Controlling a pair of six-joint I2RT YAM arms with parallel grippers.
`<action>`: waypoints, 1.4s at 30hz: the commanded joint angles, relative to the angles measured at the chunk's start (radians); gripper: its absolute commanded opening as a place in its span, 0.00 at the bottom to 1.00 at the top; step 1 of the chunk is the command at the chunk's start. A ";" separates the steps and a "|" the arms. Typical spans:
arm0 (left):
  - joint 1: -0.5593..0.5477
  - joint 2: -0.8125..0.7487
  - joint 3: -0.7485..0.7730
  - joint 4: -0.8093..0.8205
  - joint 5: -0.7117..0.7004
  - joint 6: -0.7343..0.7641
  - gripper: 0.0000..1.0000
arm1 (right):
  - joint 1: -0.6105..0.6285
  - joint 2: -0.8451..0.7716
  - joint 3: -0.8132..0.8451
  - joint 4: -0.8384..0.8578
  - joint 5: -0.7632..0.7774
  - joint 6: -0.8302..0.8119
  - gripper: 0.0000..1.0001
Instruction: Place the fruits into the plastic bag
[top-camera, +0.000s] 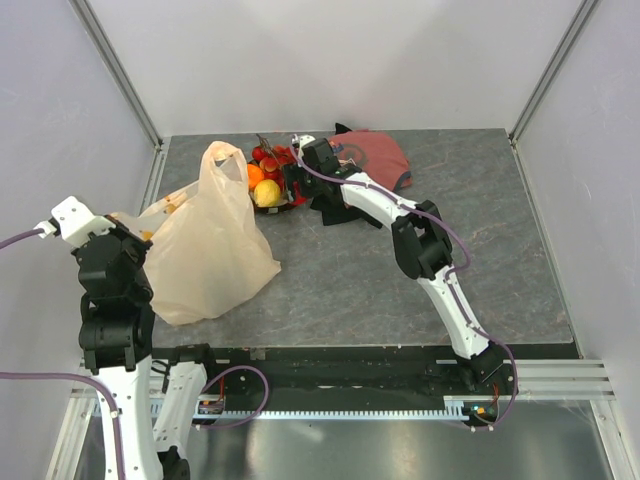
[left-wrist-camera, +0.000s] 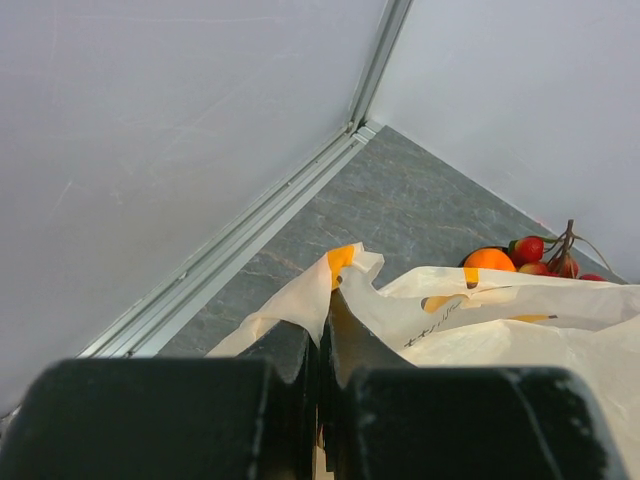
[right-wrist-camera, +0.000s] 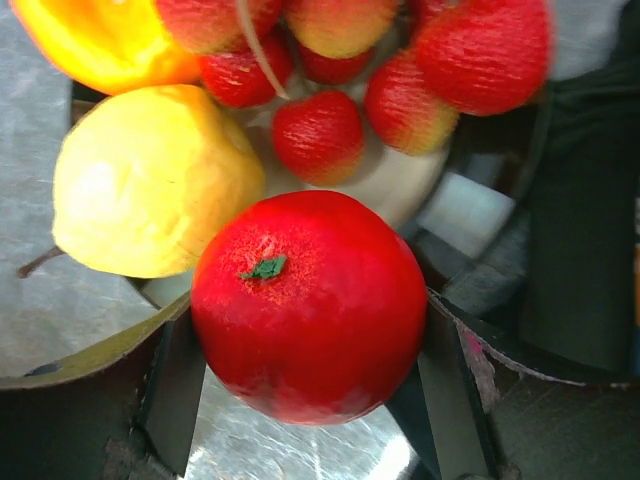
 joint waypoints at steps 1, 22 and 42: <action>0.005 -0.010 0.034 0.011 0.043 -0.036 0.02 | -0.001 -0.168 -0.073 0.029 0.114 -0.037 0.55; 0.005 -0.110 0.031 -0.012 0.461 -0.208 0.02 | 0.108 -0.632 -0.111 0.440 -0.169 0.322 0.44; 0.007 -0.302 0.022 -0.242 0.460 -0.258 0.02 | 0.335 -0.471 0.198 0.173 -0.240 0.179 0.48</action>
